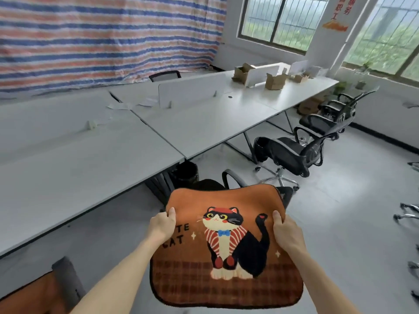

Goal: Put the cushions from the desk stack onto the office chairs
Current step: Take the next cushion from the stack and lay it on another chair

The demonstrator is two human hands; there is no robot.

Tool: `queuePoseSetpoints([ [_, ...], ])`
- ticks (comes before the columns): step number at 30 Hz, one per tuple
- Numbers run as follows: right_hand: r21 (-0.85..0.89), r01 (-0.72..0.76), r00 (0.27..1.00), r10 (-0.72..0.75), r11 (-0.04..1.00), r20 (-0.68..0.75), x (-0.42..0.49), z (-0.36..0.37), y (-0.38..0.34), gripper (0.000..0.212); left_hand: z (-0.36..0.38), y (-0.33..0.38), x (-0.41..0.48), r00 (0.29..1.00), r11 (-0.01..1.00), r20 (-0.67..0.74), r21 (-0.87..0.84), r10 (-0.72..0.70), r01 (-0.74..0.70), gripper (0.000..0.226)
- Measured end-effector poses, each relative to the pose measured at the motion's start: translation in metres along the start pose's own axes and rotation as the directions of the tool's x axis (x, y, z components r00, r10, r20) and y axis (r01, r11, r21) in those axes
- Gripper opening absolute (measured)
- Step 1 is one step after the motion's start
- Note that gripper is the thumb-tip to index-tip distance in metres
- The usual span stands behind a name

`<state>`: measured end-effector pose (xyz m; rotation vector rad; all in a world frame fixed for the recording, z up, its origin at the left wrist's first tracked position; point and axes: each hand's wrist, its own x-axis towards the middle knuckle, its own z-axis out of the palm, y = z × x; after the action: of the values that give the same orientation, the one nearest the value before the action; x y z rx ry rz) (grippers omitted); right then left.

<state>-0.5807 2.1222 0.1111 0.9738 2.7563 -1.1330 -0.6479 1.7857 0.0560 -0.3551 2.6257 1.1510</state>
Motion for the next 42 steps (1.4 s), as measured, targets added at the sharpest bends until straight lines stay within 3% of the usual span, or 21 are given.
queuePoseSetpoints([
  [5,-0.208,0.004,0.993,0.021,0.978,0.119,0.116,0.009,-0.016,0.059,0.047,0.023,0.069,0.973,0.982,0.149,0.096,-0.176,0.163,0.06],
  [8,-0.35,0.009,0.965,0.083,0.937,0.248,0.188,0.013,-0.024,0.055,0.072,0.026,0.114,0.858,0.926,0.363,0.045,-0.364,0.374,0.055],
  [13,-0.435,0.036,0.91,0.15,0.9,0.386,0.274,0.013,-0.03,0.025,0.107,0.017,0.166,0.726,0.789,0.46,-0.082,-0.512,0.608,0.062],
  [16,-0.439,0.049,0.857,0.188,0.897,0.48,0.32,0.022,-0.032,0.028,0.128,-0.001,0.191,0.676,0.682,0.439,-0.174,-0.592,0.711,0.068],
  [20,-0.39,0.112,0.798,0.151,0.914,0.584,0.376,0.053,-0.037,0.029,0.124,0.039,0.178,0.659,0.595,0.353,-0.284,-0.664,0.752,0.023],
  [22,-0.357,0.144,0.787,0.112,0.923,0.607,0.401,0.075,-0.041,0.025,0.132,0.047,0.18,0.657,0.573,0.3,-0.326,-0.691,0.752,0.012],
  [27,-0.31,0.31,0.755,-0.035,0.899,0.655,0.458,0.128,-0.054,0.026,0.176,0.014,0.21,0.605,0.469,0.223,-0.452,-0.764,0.759,0.036],
  [29,-0.289,0.366,0.742,-0.09,0.885,0.664,0.47,0.143,-0.061,0.028,0.194,0.0,0.223,0.563,0.432,0.15,-0.493,-0.813,0.755,0.036],
  [33,-0.247,0.369,0.753,-0.132,0.896,0.645,0.5,0.177,-0.064,0.039,0.196,0.037,0.233,0.552,0.485,-0.005,-0.483,-0.834,0.729,0.035],
  [37,-0.196,0.359,0.77,-0.171,0.912,0.615,0.524,0.226,-0.061,0.039,0.215,0.029,0.265,0.539,0.528,-0.133,-0.487,-0.832,0.696,0.03],
  [42,-0.23,0.299,0.809,-0.118,0.926,0.575,0.541,0.286,-0.019,0.038,0.261,-0.006,0.291,0.513,0.502,-0.112,-0.461,-0.851,0.732,0.03],
])
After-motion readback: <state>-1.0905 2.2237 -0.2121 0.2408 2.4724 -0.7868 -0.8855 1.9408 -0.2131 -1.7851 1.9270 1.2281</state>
